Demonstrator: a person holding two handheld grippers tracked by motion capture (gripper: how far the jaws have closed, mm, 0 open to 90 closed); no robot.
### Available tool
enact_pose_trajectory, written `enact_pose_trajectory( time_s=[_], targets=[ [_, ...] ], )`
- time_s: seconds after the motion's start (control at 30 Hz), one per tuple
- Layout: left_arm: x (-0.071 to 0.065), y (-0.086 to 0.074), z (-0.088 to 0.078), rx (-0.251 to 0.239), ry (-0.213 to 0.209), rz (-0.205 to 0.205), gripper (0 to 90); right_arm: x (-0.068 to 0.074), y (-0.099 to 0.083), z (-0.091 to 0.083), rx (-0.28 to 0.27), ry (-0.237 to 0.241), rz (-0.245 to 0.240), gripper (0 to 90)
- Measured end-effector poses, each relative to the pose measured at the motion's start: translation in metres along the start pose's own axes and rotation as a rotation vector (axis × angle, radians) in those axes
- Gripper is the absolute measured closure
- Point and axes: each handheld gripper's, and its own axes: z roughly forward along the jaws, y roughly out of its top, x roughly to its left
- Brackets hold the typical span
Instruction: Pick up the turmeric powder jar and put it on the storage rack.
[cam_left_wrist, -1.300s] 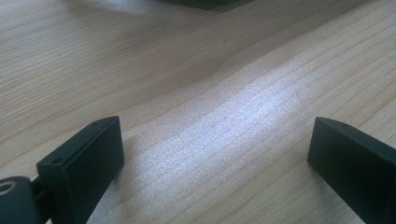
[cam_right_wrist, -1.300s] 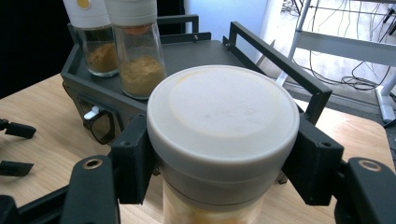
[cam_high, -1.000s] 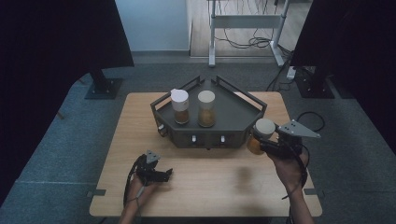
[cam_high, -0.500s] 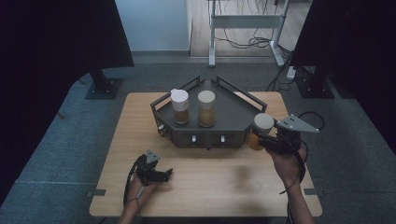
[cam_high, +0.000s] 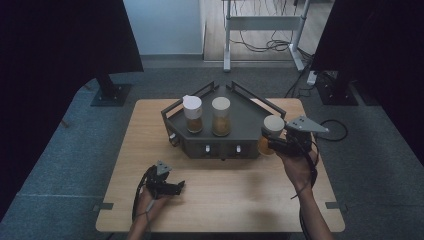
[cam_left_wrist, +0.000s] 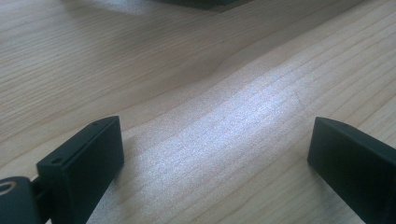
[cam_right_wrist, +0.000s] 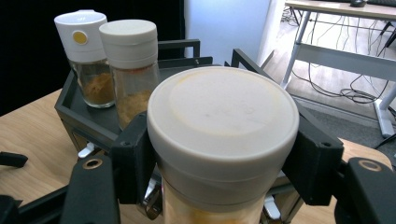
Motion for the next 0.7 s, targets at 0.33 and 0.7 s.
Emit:
enact_pose_trajectory(
  time_s=[0.33,0.7],
  targets=[
    [0.000,0.000,0.000,0.000,-0.001,0.001,3.5,0.004,0.011,0.014,0.007,-0.001,-0.016,33.1],
    [0.000,0.000,0.000,0.000,-0.001,0.002,3.5,0.003,0.017,0.031,0.006,-0.003,-0.010,33.2]
  ],
)
